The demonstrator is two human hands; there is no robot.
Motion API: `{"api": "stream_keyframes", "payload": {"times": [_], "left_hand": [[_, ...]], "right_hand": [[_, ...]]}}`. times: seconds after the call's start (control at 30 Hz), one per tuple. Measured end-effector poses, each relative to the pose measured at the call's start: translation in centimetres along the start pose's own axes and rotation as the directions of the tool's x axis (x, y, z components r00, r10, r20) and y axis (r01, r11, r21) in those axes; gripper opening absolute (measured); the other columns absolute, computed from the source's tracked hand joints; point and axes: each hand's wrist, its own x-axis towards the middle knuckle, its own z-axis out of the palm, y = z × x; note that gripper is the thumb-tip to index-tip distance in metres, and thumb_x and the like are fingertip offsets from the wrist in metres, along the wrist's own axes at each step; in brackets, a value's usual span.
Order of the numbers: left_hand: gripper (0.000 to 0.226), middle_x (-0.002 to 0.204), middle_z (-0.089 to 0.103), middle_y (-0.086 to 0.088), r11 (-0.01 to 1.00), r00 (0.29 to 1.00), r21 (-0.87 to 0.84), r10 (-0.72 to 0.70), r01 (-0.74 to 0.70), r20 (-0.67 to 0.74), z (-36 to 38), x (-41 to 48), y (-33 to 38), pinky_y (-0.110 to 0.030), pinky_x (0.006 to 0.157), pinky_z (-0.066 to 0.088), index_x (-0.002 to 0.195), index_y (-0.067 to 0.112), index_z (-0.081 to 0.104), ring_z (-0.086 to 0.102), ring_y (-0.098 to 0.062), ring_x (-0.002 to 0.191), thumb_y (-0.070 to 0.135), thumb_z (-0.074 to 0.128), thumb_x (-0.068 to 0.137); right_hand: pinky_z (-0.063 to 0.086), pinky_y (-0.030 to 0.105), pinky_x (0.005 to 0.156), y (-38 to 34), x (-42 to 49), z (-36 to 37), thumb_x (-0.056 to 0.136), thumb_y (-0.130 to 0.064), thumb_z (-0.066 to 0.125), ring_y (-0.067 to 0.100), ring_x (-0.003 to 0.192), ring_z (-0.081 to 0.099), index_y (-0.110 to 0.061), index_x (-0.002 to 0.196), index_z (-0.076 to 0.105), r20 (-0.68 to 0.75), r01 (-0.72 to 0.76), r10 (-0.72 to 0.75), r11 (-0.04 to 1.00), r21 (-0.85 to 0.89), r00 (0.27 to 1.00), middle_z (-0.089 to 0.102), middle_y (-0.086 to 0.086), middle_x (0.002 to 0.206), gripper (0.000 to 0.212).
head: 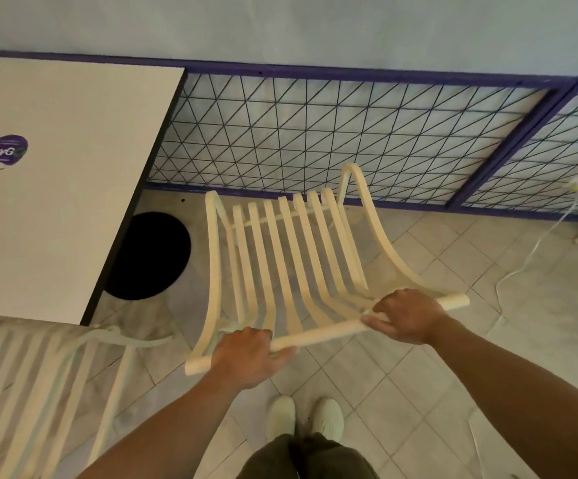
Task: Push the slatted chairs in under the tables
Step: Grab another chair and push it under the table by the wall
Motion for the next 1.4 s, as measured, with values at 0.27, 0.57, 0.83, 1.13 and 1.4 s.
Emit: {"api": "stream_keyframes", "payload": {"times": [0.27,0.57,0.83,1.13,1.4], "left_hand": [[0.048,0.089,0.066,0.008,0.999,0.998,-0.045,-0.025,0.028,0.06,-0.2,0.6,0.0,-0.039,0.079,0.056,0.102,0.029,0.066,0.065,-0.018,0.081,0.07,0.05,0.085],[0.09,0.086,0.066,0.011,0.992,0.992,-0.015,-0.126,0.127,0.014,-0.3,0.1,1.0,-0.036,0.08,0.051,0.102,0.033,0.069,0.063,-0.014,0.081,0.102,0.025,0.064],[0.094,0.083,0.067,0.012,0.983,0.984,-0.074,-0.171,0.167,-0.053,0.3,-0.9,4.2,-0.03,0.077,0.051,0.101,0.037,0.069,0.063,-0.008,0.077,0.104,0.017,0.06],[0.089,0.078,0.067,0.013,0.958,0.956,-0.136,-0.267,0.251,-0.12,1.3,-0.8,7.6,-0.028,0.071,0.05,0.1,0.037,0.071,0.064,-0.005,0.073,0.102,0.021,0.065],[0.085,0.077,0.067,0.013,0.925,0.934,-0.169,-0.353,0.34,-0.054,1.2,-0.4,11.0,-0.028,0.069,0.053,0.098,0.037,0.07,0.063,-0.005,0.069,0.1,0.023,0.067]], "right_hand": [[0.049,0.033,0.094,0.2,0.3,-0.1,0.08,-0.079,0.052,0.014,0.106,0.061,-0.036,0.133,0.06,0.118,-0.009,0.018,0.997,-0.081,0.993,0.068,-0.008,0.118,0.068],[0.054,0.033,0.082,1.2,1.0,0.2,0.067,-0.095,0.04,0.009,0.083,0.063,-0.034,0.115,0.07,0.107,0.054,-0.047,0.997,-0.063,0.993,0.068,-0.012,0.095,0.083],[0.053,0.035,0.076,3.9,1.0,-0.2,0.068,-0.097,0.034,0.014,0.079,0.062,-0.03,0.102,0.07,0.119,0.156,-0.143,0.982,-0.106,0.982,0.065,-0.007,0.088,0.083],[0.053,0.035,0.076,7.3,2.4,-1.4,0.07,-0.096,0.035,0.013,0.08,0.062,-0.03,0.101,0.069,0.136,0.268,-0.248,0.951,-0.154,0.959,0.065,-0.007,0.091,0.081],[0.045,0.032,0.071,9.5,3.7,-3.0,0.077,-0.089,0.043,0.013,0.079,0.06,-0.03,0.104,0.069,0.185,0.319,-0.281,0.919,-0.232,0.942,0.065,-0.008,0.092,0.07]]}}
